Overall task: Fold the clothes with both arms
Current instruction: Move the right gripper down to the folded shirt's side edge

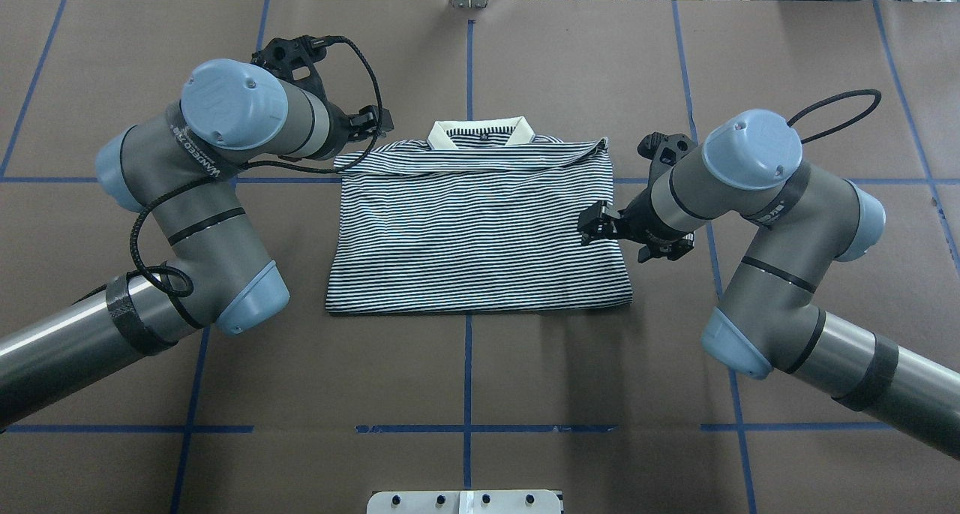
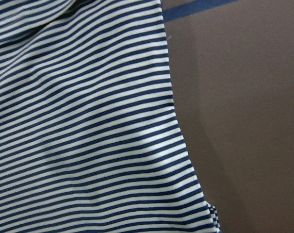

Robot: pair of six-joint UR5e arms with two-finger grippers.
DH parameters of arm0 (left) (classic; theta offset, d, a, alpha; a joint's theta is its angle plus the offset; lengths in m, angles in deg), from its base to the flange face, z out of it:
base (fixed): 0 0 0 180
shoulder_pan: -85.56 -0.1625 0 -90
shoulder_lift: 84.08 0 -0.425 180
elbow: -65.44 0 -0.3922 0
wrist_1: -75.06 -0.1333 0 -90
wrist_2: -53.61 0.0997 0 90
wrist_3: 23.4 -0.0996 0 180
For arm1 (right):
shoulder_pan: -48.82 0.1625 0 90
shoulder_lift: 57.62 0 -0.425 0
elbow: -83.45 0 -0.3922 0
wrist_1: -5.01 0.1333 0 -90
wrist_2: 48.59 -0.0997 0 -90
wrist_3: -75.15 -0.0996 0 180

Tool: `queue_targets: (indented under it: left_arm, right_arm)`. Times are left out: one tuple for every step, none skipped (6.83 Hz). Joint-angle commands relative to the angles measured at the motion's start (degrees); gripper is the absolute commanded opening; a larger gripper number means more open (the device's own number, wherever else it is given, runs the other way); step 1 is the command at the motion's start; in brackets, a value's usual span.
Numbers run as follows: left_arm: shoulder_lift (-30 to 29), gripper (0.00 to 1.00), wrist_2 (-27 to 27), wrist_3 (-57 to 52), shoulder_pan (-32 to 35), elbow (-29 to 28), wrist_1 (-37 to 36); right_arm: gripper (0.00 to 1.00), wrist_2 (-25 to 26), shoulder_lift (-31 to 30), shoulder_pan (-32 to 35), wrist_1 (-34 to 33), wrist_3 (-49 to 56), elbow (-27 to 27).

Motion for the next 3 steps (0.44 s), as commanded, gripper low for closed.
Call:
queue_targets:
  left_arm:
    - [-0.04, 1.0, 0.03, 0.77, -0.15, 0.38, 0.0]
    - [-0.04, 1.0, 0.03, 0.77, -0.15, 0.39, 0.0]
    - [-0.04, 1.0, 0.03, 0.77, -0.15, 0.39, 0.09]
  right_arm:
    - [1.0, 1.9, -0.38, -2.55, -2.2, 0.03, -0.32]
    - [1.0, 1.57, -0.38, -2.48, -3.09, 0.03, 0.02]
    - [1.0, 1.48, -0.47, -2.48, -3.1, 0.03, 0.03]
